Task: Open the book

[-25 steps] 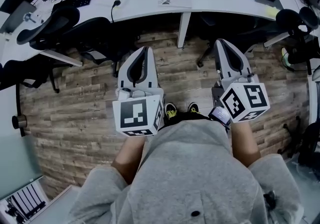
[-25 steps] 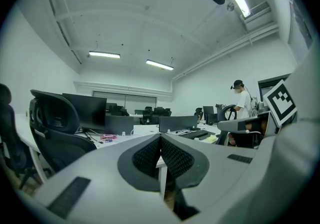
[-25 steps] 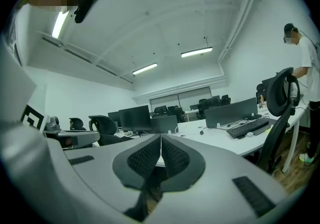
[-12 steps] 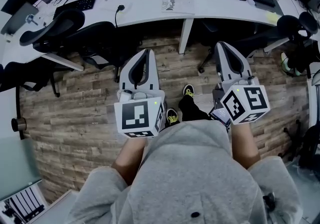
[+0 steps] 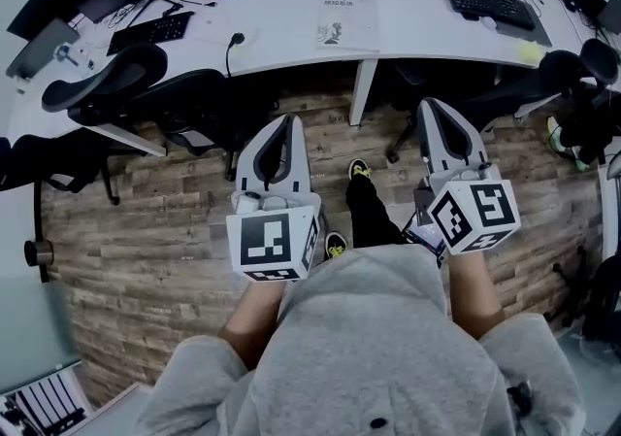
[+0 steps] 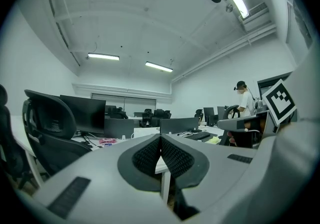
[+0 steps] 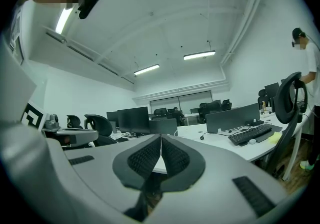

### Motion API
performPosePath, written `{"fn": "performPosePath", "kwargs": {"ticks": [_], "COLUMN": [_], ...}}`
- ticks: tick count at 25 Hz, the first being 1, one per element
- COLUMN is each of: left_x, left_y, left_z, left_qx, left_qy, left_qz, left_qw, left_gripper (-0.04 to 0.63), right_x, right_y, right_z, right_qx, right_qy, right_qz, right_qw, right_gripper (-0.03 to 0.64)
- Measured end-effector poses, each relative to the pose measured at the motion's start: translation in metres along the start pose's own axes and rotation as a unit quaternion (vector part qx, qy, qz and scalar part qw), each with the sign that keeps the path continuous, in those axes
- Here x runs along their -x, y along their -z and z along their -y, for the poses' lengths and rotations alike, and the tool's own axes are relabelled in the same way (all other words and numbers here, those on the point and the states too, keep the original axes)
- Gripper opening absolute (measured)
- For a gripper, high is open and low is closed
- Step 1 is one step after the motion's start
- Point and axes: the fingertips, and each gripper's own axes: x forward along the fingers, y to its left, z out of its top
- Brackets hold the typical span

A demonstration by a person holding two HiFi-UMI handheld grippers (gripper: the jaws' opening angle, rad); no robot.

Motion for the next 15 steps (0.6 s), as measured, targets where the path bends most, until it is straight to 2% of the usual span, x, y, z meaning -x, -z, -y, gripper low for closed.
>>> {"fn": "performPosePath", "kwargs": {"ticks": [9, 15], "left_x": [-0.037, -0.069], "left_y": [0.003, 0.010], "left_z": [-0.006, -0.002], "left_qx": [-0.003, -0.014], "left_qy": [-0.002, 0.009], "left_qz": [-0.002, -0.015], "left_qw": [1.0000, 0.9998], "left_gripper": [0.008, 0.008], "right_x": [-0.035, -0.055], "right_y": [0.008, 0.014], "right_z": [0.018, 0.041], "right_qx": [-0.001, -0.005], "right_qy": [-0.009, 0.003], "right_qz": [-0.004, -0.012], "right_qw": [1.000, 1.000], "right_gripper": [0.026, 0.026]}}
